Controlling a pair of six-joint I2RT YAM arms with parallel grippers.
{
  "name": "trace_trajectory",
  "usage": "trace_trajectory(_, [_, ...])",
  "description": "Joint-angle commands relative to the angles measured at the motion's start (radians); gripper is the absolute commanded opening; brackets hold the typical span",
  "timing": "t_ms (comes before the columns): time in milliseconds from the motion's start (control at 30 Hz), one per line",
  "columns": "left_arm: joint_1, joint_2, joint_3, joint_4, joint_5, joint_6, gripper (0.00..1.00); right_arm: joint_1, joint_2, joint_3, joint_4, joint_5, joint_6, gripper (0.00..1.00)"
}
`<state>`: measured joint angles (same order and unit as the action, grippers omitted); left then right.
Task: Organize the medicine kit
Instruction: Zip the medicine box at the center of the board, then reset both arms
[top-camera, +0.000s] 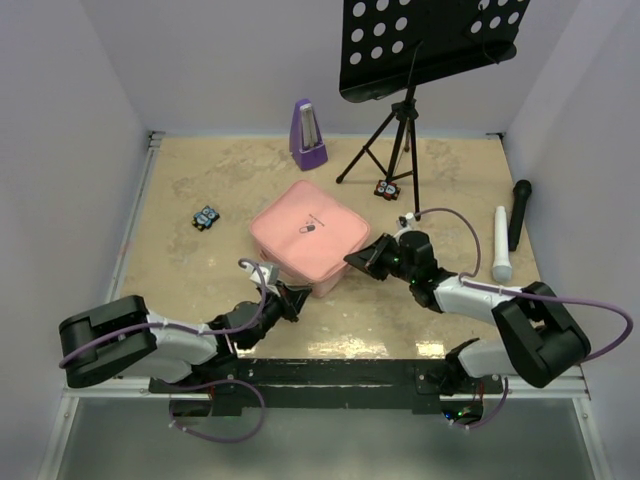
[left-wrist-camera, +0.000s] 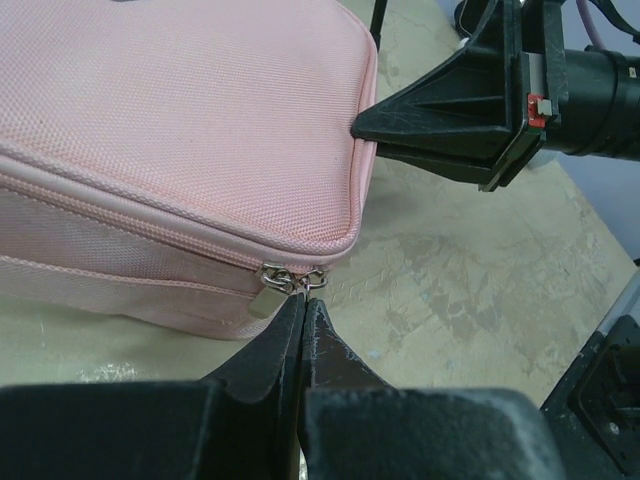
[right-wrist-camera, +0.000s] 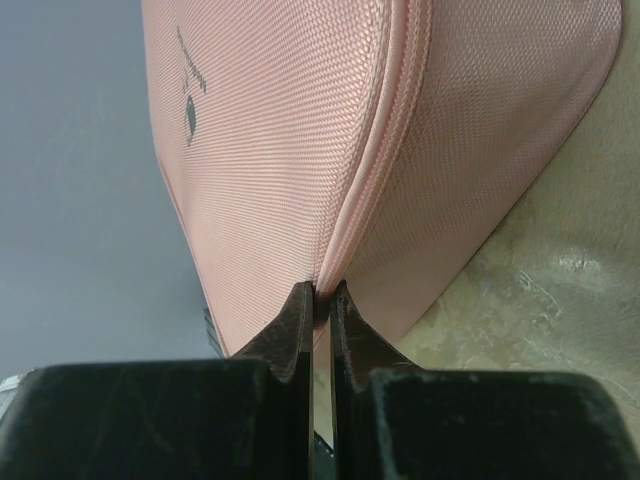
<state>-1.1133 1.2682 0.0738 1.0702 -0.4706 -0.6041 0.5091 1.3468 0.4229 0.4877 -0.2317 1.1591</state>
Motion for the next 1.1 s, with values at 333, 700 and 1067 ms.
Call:
trace_trajectory(333, [0.036, -0.039, -0.062, -0.154, -0.184, -0.103, 0.07, -0.047, -0.035, 0.027, -0.017, 0.063, -0.199, 0.0])
trace_trajectory(700, [0.036, -0.113, 0.015, -0.351, -0.207, -0.075, 0.55, -0.043, -0.095, 0.074, -0.107, -0.043, -0.332, 0.5])
trace_trajectory(1067, [0.036, -0.409, 0.09, -0.694, -0.244, -0.059, 0.65, -0.032, -0.293, 0.18, -0.339, 0.0, -0.542, 0.67])
